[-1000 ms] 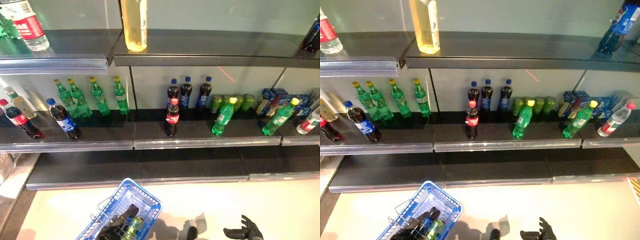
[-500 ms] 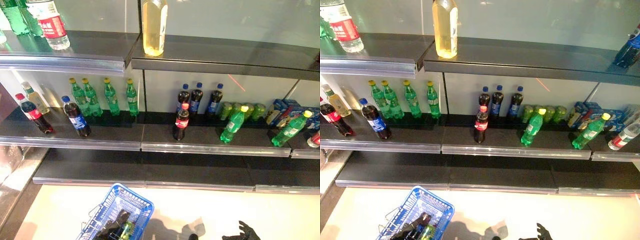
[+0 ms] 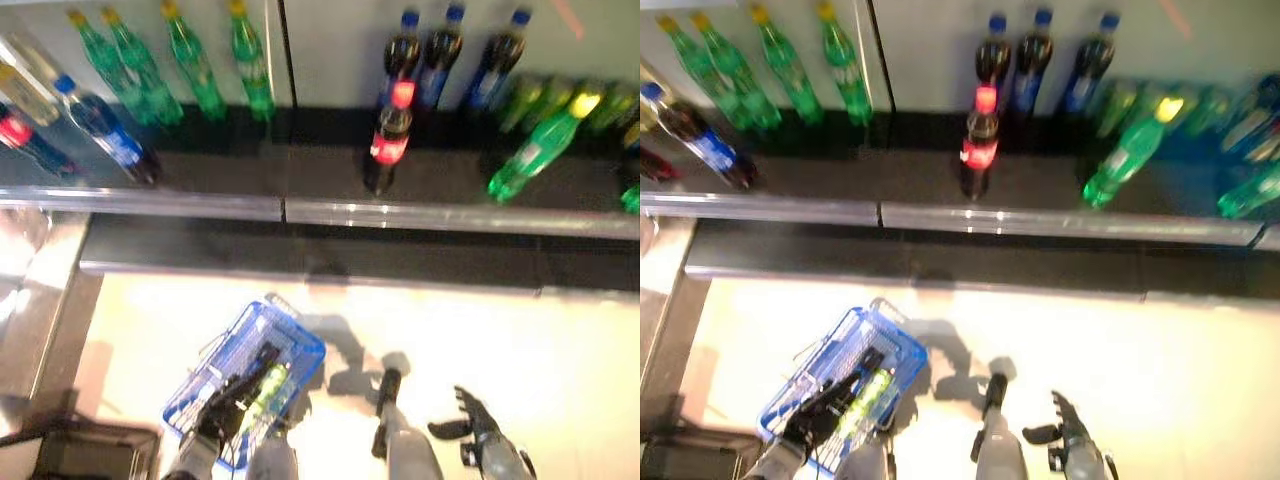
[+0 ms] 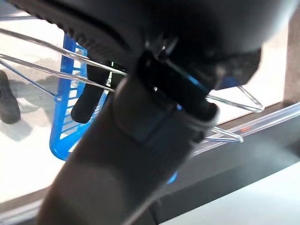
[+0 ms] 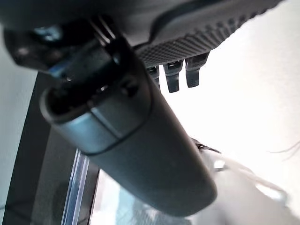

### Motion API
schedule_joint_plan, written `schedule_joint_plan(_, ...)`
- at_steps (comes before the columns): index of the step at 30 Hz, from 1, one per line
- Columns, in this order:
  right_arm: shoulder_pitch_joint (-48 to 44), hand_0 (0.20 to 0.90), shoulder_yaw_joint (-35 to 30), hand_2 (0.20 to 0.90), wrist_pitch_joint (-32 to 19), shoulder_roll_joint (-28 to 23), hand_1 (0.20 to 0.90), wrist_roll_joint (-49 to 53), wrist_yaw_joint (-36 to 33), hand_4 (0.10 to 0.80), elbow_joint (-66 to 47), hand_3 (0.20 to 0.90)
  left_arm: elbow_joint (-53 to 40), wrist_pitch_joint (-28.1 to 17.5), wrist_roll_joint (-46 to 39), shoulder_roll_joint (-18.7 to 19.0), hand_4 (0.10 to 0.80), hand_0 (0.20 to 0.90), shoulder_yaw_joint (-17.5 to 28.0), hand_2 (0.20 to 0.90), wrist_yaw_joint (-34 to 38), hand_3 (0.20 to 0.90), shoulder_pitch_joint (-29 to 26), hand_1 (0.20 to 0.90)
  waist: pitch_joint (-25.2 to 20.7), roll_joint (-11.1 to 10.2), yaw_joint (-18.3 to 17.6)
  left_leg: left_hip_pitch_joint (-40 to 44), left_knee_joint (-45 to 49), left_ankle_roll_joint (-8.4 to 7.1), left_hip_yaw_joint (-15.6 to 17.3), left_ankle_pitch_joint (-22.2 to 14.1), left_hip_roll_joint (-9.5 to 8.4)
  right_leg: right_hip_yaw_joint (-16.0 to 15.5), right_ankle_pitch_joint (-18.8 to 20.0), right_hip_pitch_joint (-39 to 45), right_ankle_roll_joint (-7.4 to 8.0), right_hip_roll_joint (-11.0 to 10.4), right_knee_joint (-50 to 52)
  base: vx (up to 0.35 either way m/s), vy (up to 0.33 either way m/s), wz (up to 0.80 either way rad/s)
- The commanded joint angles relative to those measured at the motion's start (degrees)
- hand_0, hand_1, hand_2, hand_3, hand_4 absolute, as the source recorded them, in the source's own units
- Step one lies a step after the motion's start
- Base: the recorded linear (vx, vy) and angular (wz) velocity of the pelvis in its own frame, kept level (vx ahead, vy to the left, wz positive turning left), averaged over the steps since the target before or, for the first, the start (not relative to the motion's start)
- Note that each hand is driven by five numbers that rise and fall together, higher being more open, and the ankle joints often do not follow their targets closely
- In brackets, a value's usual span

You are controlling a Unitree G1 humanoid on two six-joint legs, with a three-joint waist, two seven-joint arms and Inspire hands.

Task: Pick up the drink and place into the basket.

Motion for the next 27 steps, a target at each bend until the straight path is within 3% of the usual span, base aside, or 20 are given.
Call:
schedule_joint_plan(1, -3.5, 0.900, 1.3, 0.900, -5.4, -3.7, 0.900, 1.8, -3.4, 0.800, -4.6, 0.900, -3.4, -5.3, -4.1, 4.4, 0.100, 0.300, 0.0, 0.300, -2.5, 0.200, -1.8, 0.300, 2.1, -0.5, 1.0, -8.7, 3.3, 3.97, -1.7, 3.9, -3.18, 2.9, -9.4, 0.3, 2.55, -1.7, 9.5, -0.198, -0.010, 0.08)
schedule_joint_plan(10, -6.6, 0.900, 4.7, 0.900, -10.5, -4.7, 0.900, -2.5, -7.6, 0.800, -19.5, 0.900, -7.2, -5.4, -5.9, 5.1, 0.100, 0.300, -1.2, 0.300, 0.6, 0.200, -3.8, 0.300, 5.0, -1.3, 0.4, -20.1, 21.5, 4.24, -2.8, -2.4, -1.29, 4.1, -15.7, -11.3, 0.99, -3.5, 26.2, -0.123, -0.029, 0.00)
schedule_joint_plan(18, -9.6, 0.900, 6.1, 0.900, -10.4, -7.2, 0.900, -6.9, -11.1, 0.800, -35.7, 0.900, -10.2, -6.1, -6.1, 4.8, 0.100, 0.300, -1.8, 0.300, 2.2, 0.200, -3.1, 0.300, 5.3, -1.4, 0.4, -20.7, 21.5, 4.57, -3.2, -2.6, -1.83, 4.5, -16.1, -12.4, 1.19, -3.3, 27.0, -0.013, -0.017, 0.06)
schedule_joint_plan(27, -14.9, 0.900, 2.8, 0.900, -11.9, -11.8, 0.900, -8.0, -12.7, 0.800, -51.7, 0.900, -9.2, -7.1, -6.6, 5.1, 0.100, 0.300, -0.8, 0.300, 0.7, 0.200, -1.9, 0.300, 6.0, -1.4, 0.5, -19.3, 19.1, 4.63, -2.8, -1.8, -1.79, 4.4, -15.8, -10.7, 1.32, -2.4, 24.7, 0.001, -0.003, 0.00)
